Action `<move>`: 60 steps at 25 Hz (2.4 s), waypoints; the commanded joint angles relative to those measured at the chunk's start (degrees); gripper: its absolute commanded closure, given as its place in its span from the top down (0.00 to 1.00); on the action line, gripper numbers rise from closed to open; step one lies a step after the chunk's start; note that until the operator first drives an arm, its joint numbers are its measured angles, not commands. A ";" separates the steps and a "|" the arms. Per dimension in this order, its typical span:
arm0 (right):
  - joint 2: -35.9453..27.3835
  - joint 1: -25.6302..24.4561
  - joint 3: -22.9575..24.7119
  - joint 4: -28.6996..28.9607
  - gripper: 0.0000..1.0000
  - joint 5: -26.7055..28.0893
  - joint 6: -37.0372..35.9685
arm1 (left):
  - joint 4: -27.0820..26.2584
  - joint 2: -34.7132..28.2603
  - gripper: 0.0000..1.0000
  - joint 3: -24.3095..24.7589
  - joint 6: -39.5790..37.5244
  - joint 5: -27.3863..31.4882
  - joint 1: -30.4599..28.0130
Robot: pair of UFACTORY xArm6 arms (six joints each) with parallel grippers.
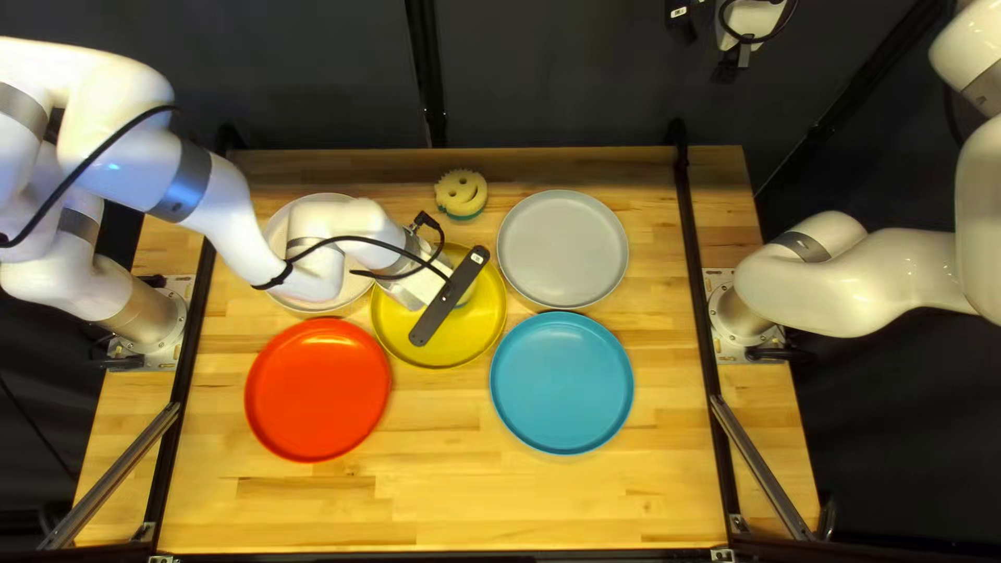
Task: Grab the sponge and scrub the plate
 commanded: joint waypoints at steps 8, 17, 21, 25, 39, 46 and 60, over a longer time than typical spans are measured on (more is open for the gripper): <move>0.00 0.00 0.00 0.00 1.00 0.00 0.00 | 7.29 0.35 0.00 -1.10 -12.74 -0.46 -8.65; 0.00 0.00 0.00 0.00 1.00 0.00 0.00 | 14.01 -2.72 0.00 -0.95 -22.65 2.50 -13.73; 0.00 0.00 0.00 0.00 1.00 0.00 0.00 | 17.76 -1.65 0.00 -3.69 -28.87 3.75 -18.62; 0.00 0.00 0.00 0.00 1.00 0.00 0.00 | 20.31 -1.44 0.00 -7.01 -33.32 6.77 -23.54; 0.00 0.00 0.00 0.00 1.00 0.00 0.00 | 22.91 3.22 0.00 -10.83 -38.98 3.08 -30.02; 0.00 0.00 0.00 0.00 1.00 0.00 0.00 | 22.91 3.22 1.00 -10.83 -38.98 3.08 -30.02; 0.00 0.00 0.00 0.00 1.00 0.00 0.00 | 14.39 -5.53 1.00 -3.70 -28.43 5.23 -24.36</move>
